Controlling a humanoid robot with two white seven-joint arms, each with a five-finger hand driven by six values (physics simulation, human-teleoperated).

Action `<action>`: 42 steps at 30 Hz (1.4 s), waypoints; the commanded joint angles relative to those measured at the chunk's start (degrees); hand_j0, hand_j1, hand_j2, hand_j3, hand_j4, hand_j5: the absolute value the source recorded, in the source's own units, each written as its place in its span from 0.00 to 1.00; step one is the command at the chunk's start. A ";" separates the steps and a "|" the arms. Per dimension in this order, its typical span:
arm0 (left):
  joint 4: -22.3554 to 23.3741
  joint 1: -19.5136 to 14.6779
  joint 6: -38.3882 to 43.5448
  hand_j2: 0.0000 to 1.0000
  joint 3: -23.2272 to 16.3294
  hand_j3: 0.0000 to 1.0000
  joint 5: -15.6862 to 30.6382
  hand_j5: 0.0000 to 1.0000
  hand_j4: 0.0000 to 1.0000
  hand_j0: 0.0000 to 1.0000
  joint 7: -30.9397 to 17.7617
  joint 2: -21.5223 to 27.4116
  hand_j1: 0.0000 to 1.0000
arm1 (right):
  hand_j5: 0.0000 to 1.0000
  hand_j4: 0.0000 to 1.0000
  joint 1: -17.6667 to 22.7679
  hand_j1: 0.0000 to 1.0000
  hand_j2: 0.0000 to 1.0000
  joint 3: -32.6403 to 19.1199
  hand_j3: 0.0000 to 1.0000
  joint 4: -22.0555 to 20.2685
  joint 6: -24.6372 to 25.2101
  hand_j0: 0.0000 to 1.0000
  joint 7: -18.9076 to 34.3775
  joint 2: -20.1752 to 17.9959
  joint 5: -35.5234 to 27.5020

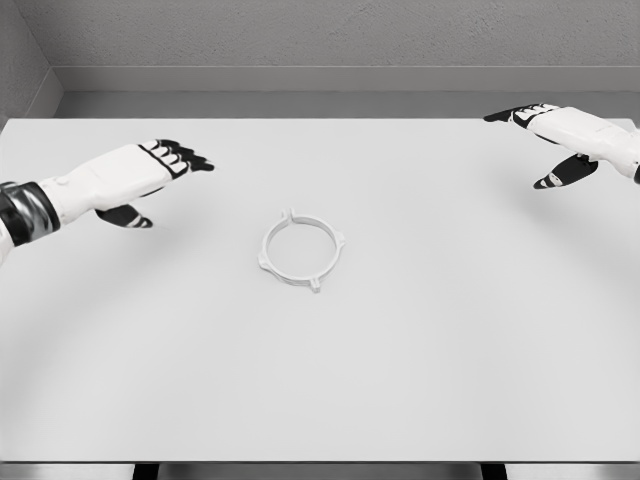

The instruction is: Assemble PVC drainage pipe clamps

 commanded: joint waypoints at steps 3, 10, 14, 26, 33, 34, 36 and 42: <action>-0.21 -0.35 0.16 1.00 -0.22 1.00 1.35 1.00 1.00 1.00 0.03 -0.75 1.00 | 1.00 1.00 0.00 1.00 1.00 -0.04 1.00 -0.03 0.17 1.00 -0.03 -0.05 -0.39; 0.23 -4.22 0.16 1.00 -5.67 1.00 0.13 1.00 1.00 1.00 0.03 -10.59 1.00 | 1.00 1.00 0.00 1.00 1.00 -0.04 1.00 -0.03 0.17 1.00 -0.03 -0.05 -0.39; 0.40 -4.31 0.16 1.00 -7.08 1.00 -2.86 1.00 1.00 1.00 0.03 -13.32 1.00 | 1.00 1.00 0.00 1.00 1.00 -0.04 1.00 -0.03 0.17 1.00 -0.03 0.04 -0.39; 0.49 -2.72 0.16 1.00 -8.13 1.00 -4.36 1.00 1.00 1.00 0.03 -13.67 1.00 | 1.00 1.00 0.00 1.00 1.00 -0.04 1.00 0.05 0.17 1.00 -0.03 0.04 -0.39; 1.02 -2.55 0.16 1.00 -8.92 1.00 -4.36 1.00 1.00 1.00 0.03 -13.67 1.00 | 1.00 1.00 0.00 1.00 1.00 -0.04 1.00 -0.03 0.17 1.00 -0.03 0.04 -0.30; 1.72 -2.55 0.16 1.00 -8.92 1.00 -4.45 1.00 1.00 1.00 0.03 -13.85 1.00 | 1.00 1.00 0.00 1.00 1.00 -0.04 1.00 -0.03 0.17 1.00 -0.03 0.04 -0.30; 2.60 -2.64 0.16 1.00 -8.84 1.00 -4.71 1.00 1.00 1.00 0.03 -14.20 1.00 | 1.00 1.00 0.00 1.00 1.00 -0.04 1.00 -0.03 0.17 1.00 -0.03 0.04 -0.39; 4.45 -2.64 0.16 1.00 -8.22 1.00 -5.50 1.00 1.00 1.00 0.03 -14.90 1.00 | 1.00 1.00 0.00 1.00 1.00 -0.04 1.00 -0.03 0.17 1.00 -0.03 0.04 -0.30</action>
